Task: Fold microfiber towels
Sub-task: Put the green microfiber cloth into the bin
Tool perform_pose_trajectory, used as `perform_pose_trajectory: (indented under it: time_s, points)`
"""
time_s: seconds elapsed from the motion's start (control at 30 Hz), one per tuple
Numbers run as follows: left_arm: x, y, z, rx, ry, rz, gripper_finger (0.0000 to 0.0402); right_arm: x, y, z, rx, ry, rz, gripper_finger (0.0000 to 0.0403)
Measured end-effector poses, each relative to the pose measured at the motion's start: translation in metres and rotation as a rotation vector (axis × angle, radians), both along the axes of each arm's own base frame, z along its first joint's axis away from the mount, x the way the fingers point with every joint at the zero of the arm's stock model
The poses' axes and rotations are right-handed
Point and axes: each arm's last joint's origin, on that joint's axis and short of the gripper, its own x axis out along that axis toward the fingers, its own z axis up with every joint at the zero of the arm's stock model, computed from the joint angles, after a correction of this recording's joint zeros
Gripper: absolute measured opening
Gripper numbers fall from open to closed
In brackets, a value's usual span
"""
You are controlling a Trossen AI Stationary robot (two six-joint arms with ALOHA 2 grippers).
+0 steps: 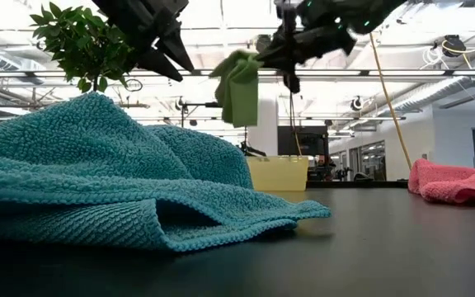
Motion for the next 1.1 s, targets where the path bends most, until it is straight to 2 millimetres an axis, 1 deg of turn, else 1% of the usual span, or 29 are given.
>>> perform_pose_trajectory:
  time_s: [0.23, 0.33, 0.43, 0.5, 0.57, 0.67, 0.8, 1.1]
  points:
    - [0.0, 0.0, 0.0, -0.002, -0.003, 0.013, 0.0181, 0.035, -0.043, -0.024, 0.03, 0.007, 0.082, 0.0007]
    - [0.0, 0.0, 0.0, -0.006, -0.007, 0.024, 0.0181, 0.047, -0.053, -0.039, 0.05, 0.023, 0.109, 0.0007]
    - [0.0, 0.001, 0.0, 0.001, -0.006, 0.033, 0.0181, 0.051, -0.057, -0.06, 0.082, 0.073, 0.132, 0.0007]
    - [0.0, 0.001, 0.0, -0.001, -0.006, 0.036, 0.0181, 0.048, -0.059, -0.074, 0.113, 0.14, 0.139, 0.0007]
    - [-0.001, 0.001, 0.0, -0.008, -0.009, 0.043, 0.0181, 0.041, -0.06, -0.086, 0.139, 0.223, 0.142, 0.0007]
    - [-0.001, 0.001, 0.0, -0.008, -0.006, 0.048, 0.0181, 0.03, -0.059, -0.096, 0.16, 0.304, 0.16, 0.0007]
    - [-0.001, 0.001, 0.0, 0.0, -0.006, 0.058, 0.0181, 0.018, -0.057, -0.104, 0.201, 0.385, 0.18, 0.0007]
    - [-0.001, 0.001, 0.0, 0.001, -0.006, 0.058, 0.0181, -0.002, -0.051, -0.113, 0.207, 0.584, 0.204, 0.0007]
